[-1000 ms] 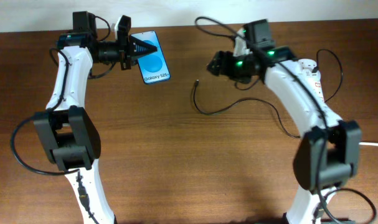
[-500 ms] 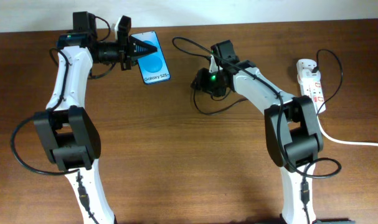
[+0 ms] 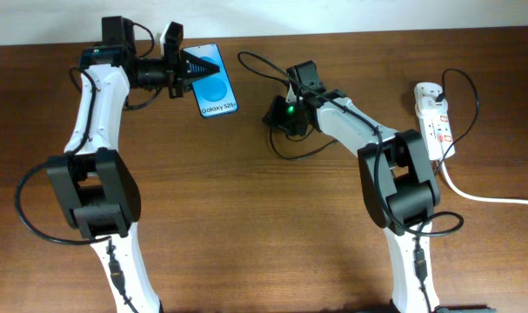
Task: Plug charger to phone and switch on socket
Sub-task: 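Grasp the black cable's USB-C plug with the right gripper, then push the plug up into the phone's bottom port with the right gripper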
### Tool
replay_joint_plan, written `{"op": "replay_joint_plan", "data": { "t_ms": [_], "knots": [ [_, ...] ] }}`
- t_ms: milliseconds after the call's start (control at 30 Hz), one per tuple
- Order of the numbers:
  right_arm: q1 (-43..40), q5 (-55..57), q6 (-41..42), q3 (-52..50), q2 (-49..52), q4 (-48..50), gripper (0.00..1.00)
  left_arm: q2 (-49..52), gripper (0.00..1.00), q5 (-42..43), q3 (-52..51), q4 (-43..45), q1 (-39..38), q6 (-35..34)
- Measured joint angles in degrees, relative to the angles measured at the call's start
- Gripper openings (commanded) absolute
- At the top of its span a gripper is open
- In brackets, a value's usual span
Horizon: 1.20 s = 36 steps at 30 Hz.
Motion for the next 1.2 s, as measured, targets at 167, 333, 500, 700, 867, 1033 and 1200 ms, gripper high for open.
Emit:
{"op": "replay_joint_plan", "data": {
  "t_ms": [167,333,500,700,867,1033,1200],
  "knots": [
    [0.0,0.6,-0.2,0.1,0.6,-0.1,0.04,0.0,0.00,0.0,0.0,0.0,0.0,0.0],
    [-0.7,-3.0,-7.5,0.1,0.7,-1.1,0.04,0.0,0.00,-0.9,0.0,0.0,0.0,0.0],
    [-5.5,-12.6,-16.5,-0.2,-4.7,-4.5,0.04,0.0,0.00,-0.9,0.0,0.0,0.0,0.4],
    [-8.8,-21.1,-26.3,-0.1,-22.8,-14.8,0.04,0.0,0.00,0.7,0.0,0.0,0.0,2.6],
    [-8.8,-22.1,-30.9,-0.1,-31.8,-21.6,0.04,0.0,0.00,2.0,0.0,0.0,-0.4,3.2],
    [-10.8,-22.3,-33.2,-0.1,-39.8,-29.8,0.04,0.0,0.00,5.5,0.0,0.0,-2.2,5.2],
    [-12.3,-22.8,-35.6,-2.1,-44.1,-32.3,0.04,0.0,0.00,6.9,0.0,0.0,-2.3,6.0]
  ]
}}
